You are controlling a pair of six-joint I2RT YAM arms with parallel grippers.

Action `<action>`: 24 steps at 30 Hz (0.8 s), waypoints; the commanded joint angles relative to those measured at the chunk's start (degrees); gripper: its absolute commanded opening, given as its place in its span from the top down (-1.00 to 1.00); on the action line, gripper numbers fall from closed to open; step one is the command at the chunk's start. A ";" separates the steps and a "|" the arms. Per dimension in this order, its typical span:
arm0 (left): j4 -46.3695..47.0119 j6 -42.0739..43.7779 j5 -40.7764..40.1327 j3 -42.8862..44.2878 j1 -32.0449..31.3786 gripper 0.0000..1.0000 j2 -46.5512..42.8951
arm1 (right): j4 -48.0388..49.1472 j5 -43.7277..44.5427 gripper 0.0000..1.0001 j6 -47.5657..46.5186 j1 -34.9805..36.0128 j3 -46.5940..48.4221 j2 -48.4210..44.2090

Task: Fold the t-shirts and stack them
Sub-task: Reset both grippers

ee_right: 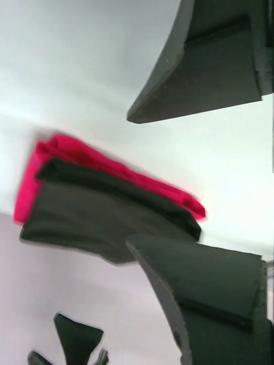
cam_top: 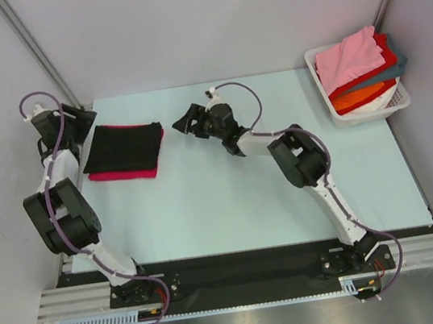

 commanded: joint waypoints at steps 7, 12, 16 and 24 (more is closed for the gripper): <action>2.03 1.29 1.23 -11.55 -9.51 -0.37 -14.26 | 9.00 -10.84 -0.42 0.18 -4.45 -26.02 -22.51; 2.38 2.69 0.70 -15.07 -17.86 -0.37 -17.96 | 9.81 -13.13 -0.43 -0.68 -7.96 -38.96 -31.74; 2.73 4.28 -3.43 -21.31 -23.57 -0.38 -23.93 | 5.24 -12.44 -0.54 -4.02 -11.04 -48.45 -41.32; 3.08 6.47 -8.62 -35.63 -31.75 -0.36 -41.49 | -6.08 -8.15 -0.79 -12.37 -18.95 -66.64 -64.58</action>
